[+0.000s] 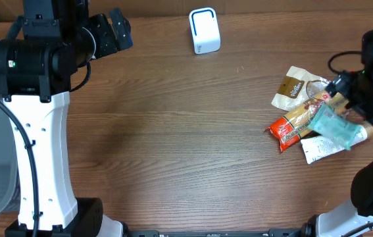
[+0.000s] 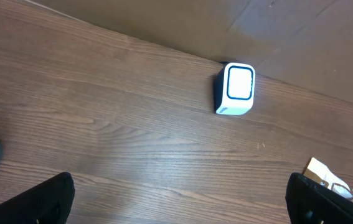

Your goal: Scan the item barcode

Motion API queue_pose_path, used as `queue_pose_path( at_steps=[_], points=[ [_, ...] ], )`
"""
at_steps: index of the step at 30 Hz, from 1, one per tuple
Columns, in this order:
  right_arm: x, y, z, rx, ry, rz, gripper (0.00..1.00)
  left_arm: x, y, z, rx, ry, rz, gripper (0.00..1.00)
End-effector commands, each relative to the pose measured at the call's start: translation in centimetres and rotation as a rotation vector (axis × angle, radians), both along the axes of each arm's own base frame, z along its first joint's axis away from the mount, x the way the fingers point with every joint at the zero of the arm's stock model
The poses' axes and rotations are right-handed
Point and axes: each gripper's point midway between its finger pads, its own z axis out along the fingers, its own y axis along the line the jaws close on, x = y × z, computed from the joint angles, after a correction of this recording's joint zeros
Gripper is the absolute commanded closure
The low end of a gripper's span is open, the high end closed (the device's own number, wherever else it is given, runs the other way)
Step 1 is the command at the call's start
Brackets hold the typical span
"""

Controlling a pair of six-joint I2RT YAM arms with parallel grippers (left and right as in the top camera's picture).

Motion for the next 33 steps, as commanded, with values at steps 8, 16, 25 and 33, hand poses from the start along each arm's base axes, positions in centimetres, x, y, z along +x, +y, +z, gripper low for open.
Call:
queue_pose_path(
  at_steps=[8,16,25,33],
  points=[
    [-1.3,10.4,17.7,0.152,-0.497,0.622,0.00,0.2,0.2,0.0,-0.005,-0.003,0.017,0.00],
    [-6.9,13.0,22.5,0.118,-0.640,0.708,0.00,0.2,0.2,0.0,-0.005,-0.003,0.017,0.01],
    [-8.5,12.0,22.8,0.060,-0.630,0.687,0.00,0.2,0.2,0.0,-0.005,-0.003,0.017,0.00],
    [-5.7,11.8,25.1,-0.053,-0.767,0.704,0.00,0.2,0.2,0.0,-0.005,-0.003,0.017,0.01]
  ],
)
